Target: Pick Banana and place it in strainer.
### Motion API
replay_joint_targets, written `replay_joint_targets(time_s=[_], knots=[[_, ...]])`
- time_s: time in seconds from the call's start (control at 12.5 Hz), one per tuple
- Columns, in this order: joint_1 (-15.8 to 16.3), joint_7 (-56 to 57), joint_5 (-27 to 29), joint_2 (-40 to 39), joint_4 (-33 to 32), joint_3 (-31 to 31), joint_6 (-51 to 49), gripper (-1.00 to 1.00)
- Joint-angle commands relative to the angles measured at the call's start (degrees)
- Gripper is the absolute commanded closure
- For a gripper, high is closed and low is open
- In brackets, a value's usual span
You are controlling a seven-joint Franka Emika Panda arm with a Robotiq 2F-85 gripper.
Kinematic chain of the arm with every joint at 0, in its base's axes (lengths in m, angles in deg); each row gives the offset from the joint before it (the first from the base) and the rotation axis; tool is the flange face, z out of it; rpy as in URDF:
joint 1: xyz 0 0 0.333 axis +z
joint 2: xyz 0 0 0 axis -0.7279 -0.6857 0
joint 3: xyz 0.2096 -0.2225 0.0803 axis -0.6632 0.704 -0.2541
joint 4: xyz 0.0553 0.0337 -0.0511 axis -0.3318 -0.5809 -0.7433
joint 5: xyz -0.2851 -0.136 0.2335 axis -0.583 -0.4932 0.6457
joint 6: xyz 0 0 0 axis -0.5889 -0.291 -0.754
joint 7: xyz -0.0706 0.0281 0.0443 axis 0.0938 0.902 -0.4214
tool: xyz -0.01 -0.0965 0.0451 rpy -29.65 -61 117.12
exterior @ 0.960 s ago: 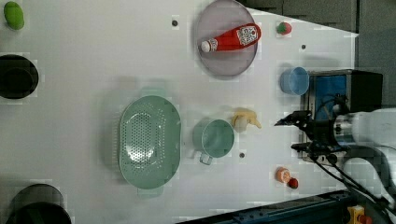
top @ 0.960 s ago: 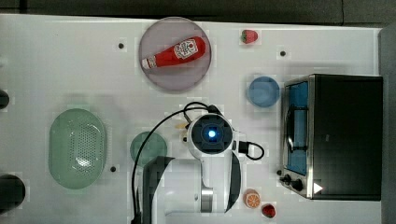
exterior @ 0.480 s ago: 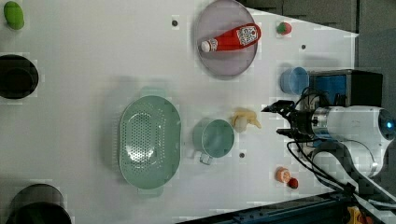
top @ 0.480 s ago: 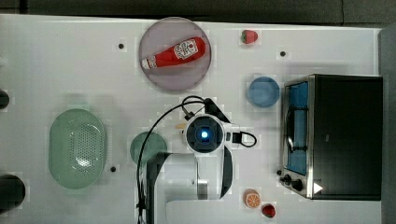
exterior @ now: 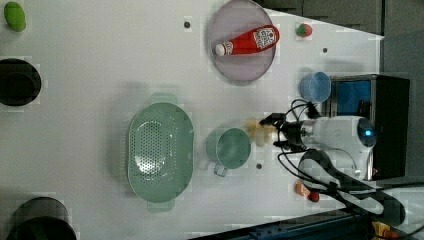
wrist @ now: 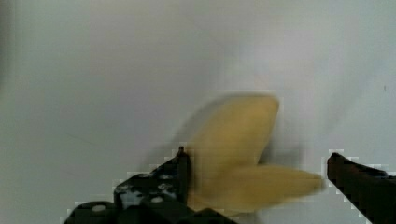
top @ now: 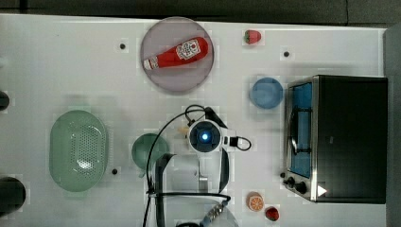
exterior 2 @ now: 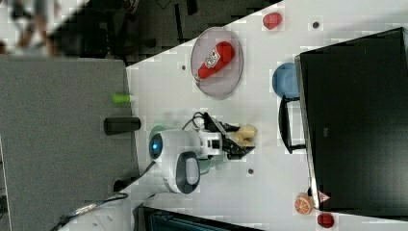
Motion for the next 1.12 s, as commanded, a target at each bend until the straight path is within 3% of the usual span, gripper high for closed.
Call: replay_joint_targets(time_s=[0.08,0.48,0.88,1.12], knots=[[0.09,-1.39,0.00,1.01,0.64,-2.07,2.88,-0.69],[-0.02,-1.39,0.00,1.40,0.55,-2.11,2.97,0.48],[-0.26,-1.45,0.09,3.34,0.85,-2.06,3.06,0.48],[-0.85,-2.61,0.24,13.19,1.47,-1.50,-1.75,0.48]])
